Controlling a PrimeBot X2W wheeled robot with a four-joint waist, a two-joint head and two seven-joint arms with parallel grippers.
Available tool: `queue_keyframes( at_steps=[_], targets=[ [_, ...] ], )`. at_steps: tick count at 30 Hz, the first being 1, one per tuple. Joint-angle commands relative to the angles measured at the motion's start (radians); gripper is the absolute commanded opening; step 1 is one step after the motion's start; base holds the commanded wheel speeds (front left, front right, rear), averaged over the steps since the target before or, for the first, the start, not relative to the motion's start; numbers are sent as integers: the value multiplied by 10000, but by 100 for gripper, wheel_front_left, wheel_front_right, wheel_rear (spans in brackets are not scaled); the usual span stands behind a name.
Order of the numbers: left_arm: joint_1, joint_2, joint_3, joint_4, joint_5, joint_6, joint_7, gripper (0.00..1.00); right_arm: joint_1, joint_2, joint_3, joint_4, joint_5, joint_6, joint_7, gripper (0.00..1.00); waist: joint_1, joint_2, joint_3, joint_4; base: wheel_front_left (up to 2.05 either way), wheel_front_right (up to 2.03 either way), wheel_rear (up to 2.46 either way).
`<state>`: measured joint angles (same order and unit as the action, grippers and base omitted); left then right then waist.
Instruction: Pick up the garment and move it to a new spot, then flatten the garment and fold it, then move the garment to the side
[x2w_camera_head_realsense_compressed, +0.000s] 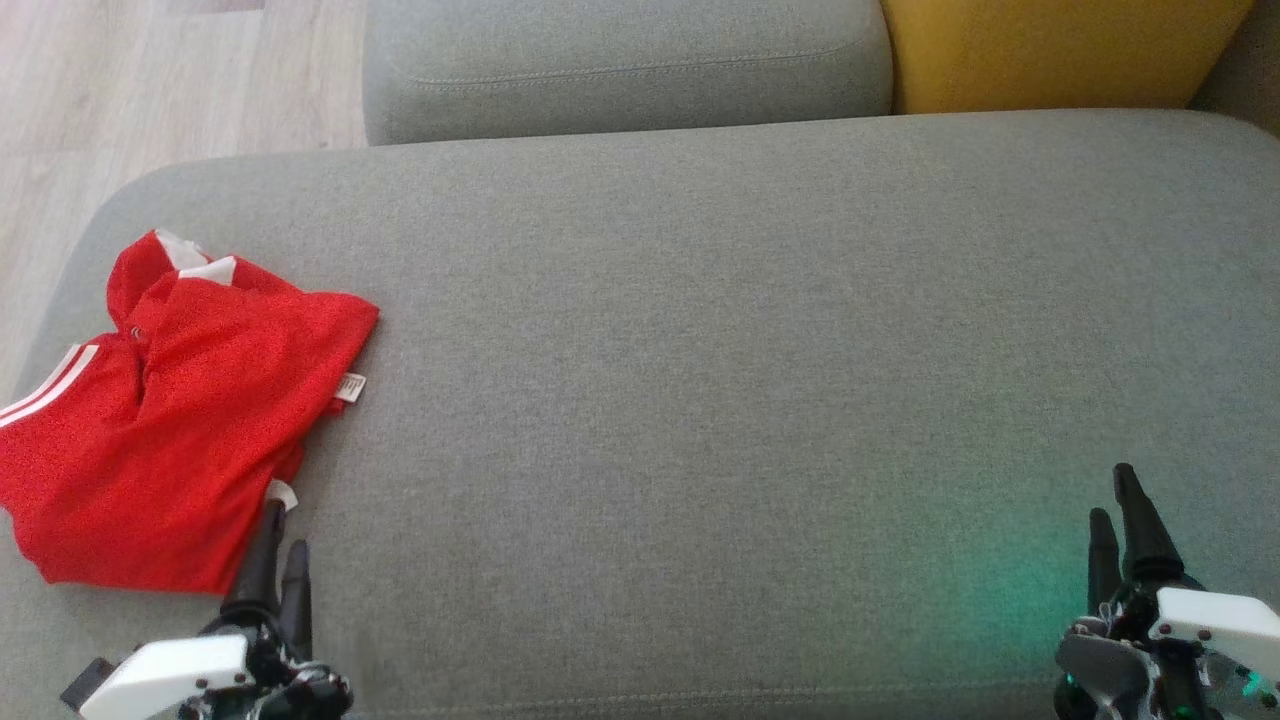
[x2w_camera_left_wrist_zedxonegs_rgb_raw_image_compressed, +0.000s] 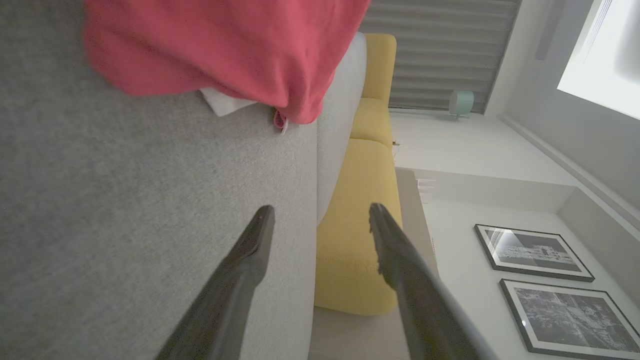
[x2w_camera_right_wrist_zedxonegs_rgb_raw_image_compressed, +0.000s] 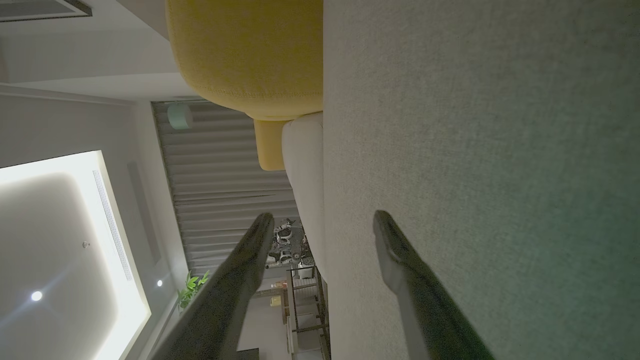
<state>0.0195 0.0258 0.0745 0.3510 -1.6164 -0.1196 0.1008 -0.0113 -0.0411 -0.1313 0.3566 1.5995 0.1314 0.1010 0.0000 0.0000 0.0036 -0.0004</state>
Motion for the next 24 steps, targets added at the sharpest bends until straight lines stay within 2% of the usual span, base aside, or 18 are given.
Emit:
queue_keyframes(
  at_steps=[1,13,24],
  targets=[
    [-508,79,-18,-380,54,-31,-137,100,-468,-28,59,-362,-110,0,-109,100,0,0,1,-3,0,0,0],
    [-565,94,136,-502,413,-38,-458,100,-597,-34,-9,-467,-849,-1,-434,100,0,0,-1,-27,0,0,0],
    [-738,109,458,-875,1070,-46,-780,100,-769,-40,-50,-1006,-2518,-2,-758,100,0,0,27,-53,0,0,0]
  ],
)
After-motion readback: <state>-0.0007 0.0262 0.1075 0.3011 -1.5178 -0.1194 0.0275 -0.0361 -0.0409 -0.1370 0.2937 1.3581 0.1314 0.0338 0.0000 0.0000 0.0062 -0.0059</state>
